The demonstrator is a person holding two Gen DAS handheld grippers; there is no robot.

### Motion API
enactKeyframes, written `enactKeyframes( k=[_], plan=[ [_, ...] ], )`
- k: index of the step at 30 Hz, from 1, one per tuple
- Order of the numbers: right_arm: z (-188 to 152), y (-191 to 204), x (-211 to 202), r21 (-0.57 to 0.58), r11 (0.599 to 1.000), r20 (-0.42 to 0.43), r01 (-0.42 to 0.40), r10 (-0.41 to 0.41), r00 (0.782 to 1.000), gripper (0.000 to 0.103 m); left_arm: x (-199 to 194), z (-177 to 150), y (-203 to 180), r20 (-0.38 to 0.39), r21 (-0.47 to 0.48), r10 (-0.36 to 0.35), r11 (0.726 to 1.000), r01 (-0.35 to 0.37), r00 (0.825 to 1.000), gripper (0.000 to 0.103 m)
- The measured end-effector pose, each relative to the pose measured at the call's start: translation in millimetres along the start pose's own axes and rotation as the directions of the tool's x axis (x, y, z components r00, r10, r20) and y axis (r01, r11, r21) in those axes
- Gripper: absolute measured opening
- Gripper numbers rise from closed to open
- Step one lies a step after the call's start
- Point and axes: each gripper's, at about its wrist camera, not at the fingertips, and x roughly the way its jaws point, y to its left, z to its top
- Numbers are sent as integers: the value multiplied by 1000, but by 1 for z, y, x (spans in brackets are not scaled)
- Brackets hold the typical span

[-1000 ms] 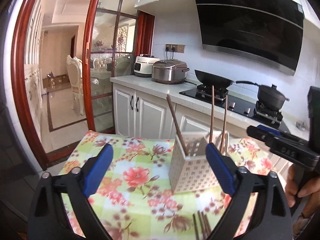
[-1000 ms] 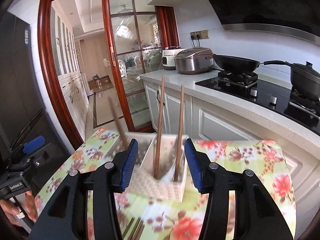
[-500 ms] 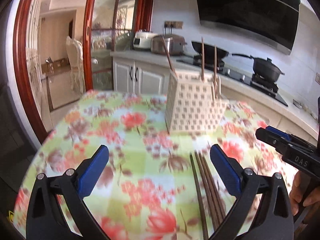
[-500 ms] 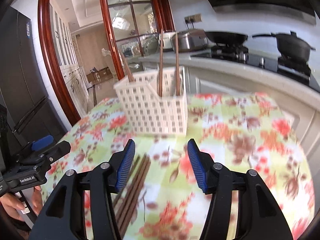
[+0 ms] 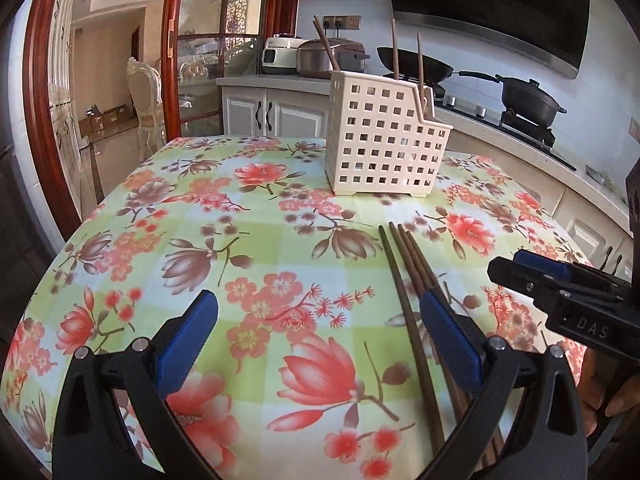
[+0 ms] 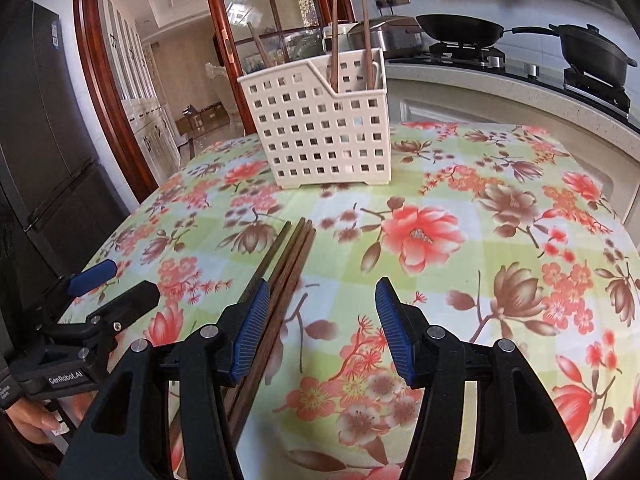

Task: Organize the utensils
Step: 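Move both tools back over the remaining chopsticks on the table, then grasp a brown chopstick with the right tool while the left tool grasps another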

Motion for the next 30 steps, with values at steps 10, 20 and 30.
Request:
enactKeyframes(
  k=[10,20,30],
  plan=[
    [0,10,17,-6,1000,-68,22,-23,997,46,3,-3,11,-3,-23,32,999,-32,999,98],
    [12,25,41,1,999,-133,54,-54,990,20,-10,-1,11,46,2,45,999,-45,998,98],
    [12,32,57,-16,994,-179,105,-106,978,16,-8,-6,24,33,-27,30,999,-29,999,98]
  ],
)
